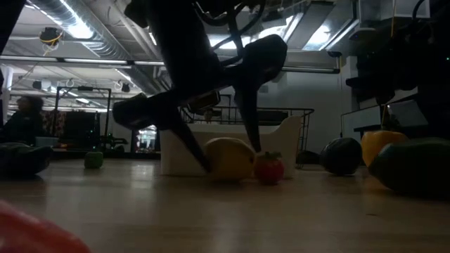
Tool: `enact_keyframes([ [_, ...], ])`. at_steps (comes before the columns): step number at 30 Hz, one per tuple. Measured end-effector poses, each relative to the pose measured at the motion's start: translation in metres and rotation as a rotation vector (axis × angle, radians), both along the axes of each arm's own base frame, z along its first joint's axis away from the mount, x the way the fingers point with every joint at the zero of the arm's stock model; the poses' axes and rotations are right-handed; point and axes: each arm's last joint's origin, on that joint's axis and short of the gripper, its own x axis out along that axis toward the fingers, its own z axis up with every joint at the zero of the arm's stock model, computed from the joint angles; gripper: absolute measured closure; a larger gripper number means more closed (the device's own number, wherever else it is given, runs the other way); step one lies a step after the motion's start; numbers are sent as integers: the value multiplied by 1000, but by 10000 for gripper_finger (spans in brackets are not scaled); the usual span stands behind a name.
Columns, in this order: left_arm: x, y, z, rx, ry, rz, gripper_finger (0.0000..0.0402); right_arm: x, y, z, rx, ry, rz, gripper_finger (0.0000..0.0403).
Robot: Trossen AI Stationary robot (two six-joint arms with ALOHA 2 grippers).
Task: Sort produce into baskets
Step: Put the left yellow lemon into the black wire basket
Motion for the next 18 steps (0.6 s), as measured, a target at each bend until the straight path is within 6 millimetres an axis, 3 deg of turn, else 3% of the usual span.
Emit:
enact_keyframes([
  [11,-2,-20,6,-100,-9,130,149,0,0,0,0,0,0,123],
  [18,-3,-22,6,-93,-45,336,149,0,0,0,0,1,0,123],
])
